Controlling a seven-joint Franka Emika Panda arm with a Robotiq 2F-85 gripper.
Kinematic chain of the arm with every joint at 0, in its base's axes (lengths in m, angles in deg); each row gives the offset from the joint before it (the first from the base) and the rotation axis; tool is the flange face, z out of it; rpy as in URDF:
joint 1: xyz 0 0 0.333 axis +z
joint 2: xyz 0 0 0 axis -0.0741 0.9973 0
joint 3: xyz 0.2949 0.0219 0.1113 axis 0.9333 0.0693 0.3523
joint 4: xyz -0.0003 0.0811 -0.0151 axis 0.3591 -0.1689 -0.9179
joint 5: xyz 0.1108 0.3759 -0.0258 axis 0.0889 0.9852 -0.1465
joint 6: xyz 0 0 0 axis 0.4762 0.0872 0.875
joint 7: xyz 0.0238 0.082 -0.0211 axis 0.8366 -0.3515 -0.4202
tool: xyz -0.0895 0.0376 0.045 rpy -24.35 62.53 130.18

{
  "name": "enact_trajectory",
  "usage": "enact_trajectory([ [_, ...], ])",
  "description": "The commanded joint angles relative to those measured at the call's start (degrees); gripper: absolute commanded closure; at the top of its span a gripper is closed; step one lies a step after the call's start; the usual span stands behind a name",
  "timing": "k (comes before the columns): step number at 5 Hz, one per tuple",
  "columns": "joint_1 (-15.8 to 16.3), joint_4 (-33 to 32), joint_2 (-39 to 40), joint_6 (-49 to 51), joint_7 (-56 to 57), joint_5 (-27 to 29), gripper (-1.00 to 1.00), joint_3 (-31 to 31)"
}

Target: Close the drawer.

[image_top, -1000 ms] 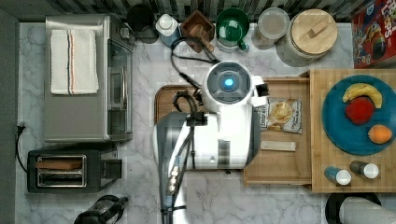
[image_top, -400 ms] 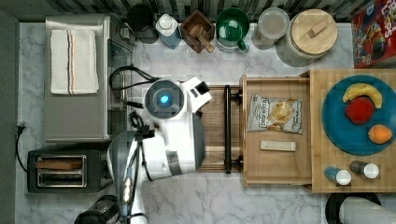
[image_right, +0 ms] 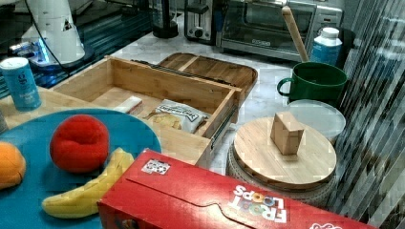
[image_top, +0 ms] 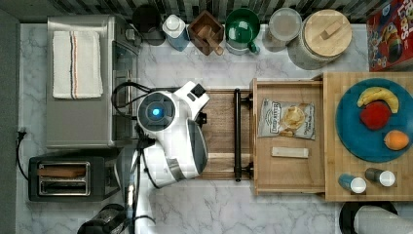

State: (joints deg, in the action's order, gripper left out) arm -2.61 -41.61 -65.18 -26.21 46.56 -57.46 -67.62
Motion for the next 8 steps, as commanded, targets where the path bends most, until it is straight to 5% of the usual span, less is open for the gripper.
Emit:
enact_trajectory([
  [1,-3.1,-5.9,5.1,-9.8,6.6,-4.4,1.0,-3.2],
  [3,-2.8,-7.7,3.4,-10.4,7.6,-7.7,1.0,-6.1],
  [8,-10.9,-6.5,2.4,-14.9,22.6,-9.6,1.0,-13.4],
])
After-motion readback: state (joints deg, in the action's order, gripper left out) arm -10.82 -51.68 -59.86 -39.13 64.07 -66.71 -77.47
